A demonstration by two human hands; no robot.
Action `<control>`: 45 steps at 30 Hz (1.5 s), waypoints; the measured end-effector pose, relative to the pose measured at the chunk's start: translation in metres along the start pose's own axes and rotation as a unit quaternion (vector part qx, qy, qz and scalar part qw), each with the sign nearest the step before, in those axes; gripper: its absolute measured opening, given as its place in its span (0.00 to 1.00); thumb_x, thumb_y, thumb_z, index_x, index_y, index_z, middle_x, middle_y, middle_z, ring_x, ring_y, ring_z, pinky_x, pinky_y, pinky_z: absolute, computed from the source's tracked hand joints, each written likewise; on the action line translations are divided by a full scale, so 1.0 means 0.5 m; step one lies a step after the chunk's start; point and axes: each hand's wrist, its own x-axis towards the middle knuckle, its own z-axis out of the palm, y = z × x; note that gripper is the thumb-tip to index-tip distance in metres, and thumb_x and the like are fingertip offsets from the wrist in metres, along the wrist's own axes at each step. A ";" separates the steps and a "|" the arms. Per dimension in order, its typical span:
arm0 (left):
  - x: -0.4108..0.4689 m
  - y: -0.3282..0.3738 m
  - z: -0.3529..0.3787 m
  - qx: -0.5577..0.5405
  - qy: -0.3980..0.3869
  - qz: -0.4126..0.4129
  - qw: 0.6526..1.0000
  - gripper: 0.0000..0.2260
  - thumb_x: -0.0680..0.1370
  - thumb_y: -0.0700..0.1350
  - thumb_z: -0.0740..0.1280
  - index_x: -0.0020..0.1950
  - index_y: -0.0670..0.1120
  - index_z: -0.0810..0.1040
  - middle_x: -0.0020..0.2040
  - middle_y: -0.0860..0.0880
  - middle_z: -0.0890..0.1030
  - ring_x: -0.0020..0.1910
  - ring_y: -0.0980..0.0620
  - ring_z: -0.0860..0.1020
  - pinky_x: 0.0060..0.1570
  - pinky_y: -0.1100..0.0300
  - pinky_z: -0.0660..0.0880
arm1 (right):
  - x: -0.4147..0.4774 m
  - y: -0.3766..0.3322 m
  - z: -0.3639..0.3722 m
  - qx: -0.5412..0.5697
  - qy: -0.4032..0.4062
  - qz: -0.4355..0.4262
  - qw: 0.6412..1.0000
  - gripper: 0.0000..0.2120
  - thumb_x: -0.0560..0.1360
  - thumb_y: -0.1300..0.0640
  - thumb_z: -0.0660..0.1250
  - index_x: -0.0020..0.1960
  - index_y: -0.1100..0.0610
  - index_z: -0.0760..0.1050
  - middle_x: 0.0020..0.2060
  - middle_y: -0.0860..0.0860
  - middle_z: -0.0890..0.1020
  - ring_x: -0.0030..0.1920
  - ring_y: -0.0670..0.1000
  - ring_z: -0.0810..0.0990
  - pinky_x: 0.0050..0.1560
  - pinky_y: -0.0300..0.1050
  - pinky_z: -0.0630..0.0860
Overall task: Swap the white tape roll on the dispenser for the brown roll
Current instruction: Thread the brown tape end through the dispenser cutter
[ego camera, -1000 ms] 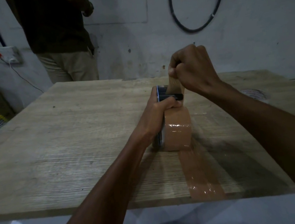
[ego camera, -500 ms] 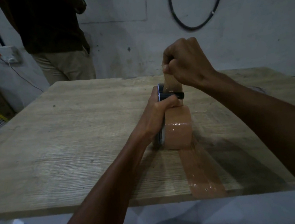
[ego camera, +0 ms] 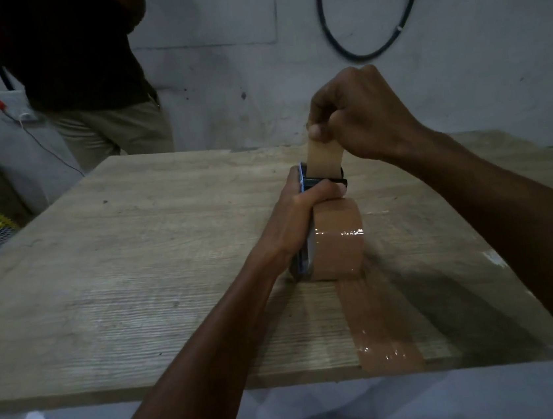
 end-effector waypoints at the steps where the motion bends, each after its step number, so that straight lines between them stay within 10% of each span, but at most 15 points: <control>1: 0.000 -0.001 0.001 -0.004 -0.001 0.000 1.000 0.25 0.71 0.53 0.70 0.64 0.46 0.71 0.51 0.44 0.79 0.42 0.51 0.80 0.44 0.53 0.78 | -0.002 -0.001 -0.006 -0.001 -0.004 0.003 1.000 0.04 0.71 0.61 0.72 0.43 0.60 0.85 0.35 0.52 0.84 0.36 0.48 0.81 0.43 0.52 0.81; 10: -0.002 -0.008 -0.004 -0.044 0.018 -0.017 0.999 0.23 0.72 0.52 0.69 0.65 0.47 0.69 0.51 0.45 0.78 0.41 0.52 0.81 0.41 0.54 0.77 | -0.012 -0.040 -0.040 -0.050 0.017 -0.017 0.998 0.03 0.74 0.57 0.72 0.47 0.55 0.85 0.40 0.46 0.84 0.39 0.42 0.80 0.49 0.49 0.81; 18: -0.005 -0.004 0.002 -0.181 0.053 -0.043 0.981 0.12 0.80 0.44 0.64 0.62 0.41 0.74 0.51 0.40 0.82 0.43 0.48 0.84 0.42 0.54 0.81 | -0.104 -0.048 -0.038 0.074 0.151 0.073 0.983 0.03 0.75 0.57 0.72 0.44 0.50 0.80 0.36 0.41 0.78 0.34 0.33 0.75 0.38 0.24 0.69; 26: 0.008 -0.015 0.007 -0.279 0.172 -0.120 0.937 0.15 0.84 0.48 0.57 0.56 0.38 0.78 0.49 0.38 0.81 0.43 0.44 0.81 0.41 0.53 0.79 | -0.330 -0.090 0.129 0.001 0.064 -0.082 0.995 0.16 0.67 0.64 0.61 0.52 0.58 0.80 0.44 0.53 0.83 0.45 0.51 0.78 0.51 0.43 0.74; 33: 0.008 -0.015 0.004 -0.207 0.141 -0.033 0.968 0.19 0.83 0.48 0.61 0.74 0.47 0.72 0.64 0.42 0.81 0.53 0.46 0.84 0.44 0.55 0.81 | -0.266 -0.071 0.192 -0.039 0.031 0.115 0.992 0.23 0.72 0.58 0.58 0.64 0.65 0.76 0.53 0.58 0.83 0.50 0.57 0.83 0.51 0.50 0.82; 41: -0.005 -0.012 -0.001 -0.099 0.179 0.037 0.978 0.12 0.75 0.43 0.74 0.58 0.47 0.83 0.55 0.46 0.86 0.52 0.47 0.86 0.53 0.46 0.82 | -0.201 -0.035 0.163 0.108 0.069 0.312 0.941 0.25 0.77 0.46 0.69 0.69 0.54 0.66 0.62 0.51 0.78 0.58 0.51 0.80 0.49 0.40 0.77; 45: -0.003 -0.021 -0.004 -0.020 0.215 0.055 0.975 0.25 0.64 0.55 0.81 0.59 0.50 0.83 0.55 0.50 0.85 0.53 0.50 0.85 0.52 0.44 0.83 | -0.204 -0.006 0.182 0.142 0.048 0.283 0.947 0.18 0.76 0.48 0.70 0.62 0.54 0.74 0.56 0.51 0.83 0.49 0.46 0.79 0.43 0.29 0.73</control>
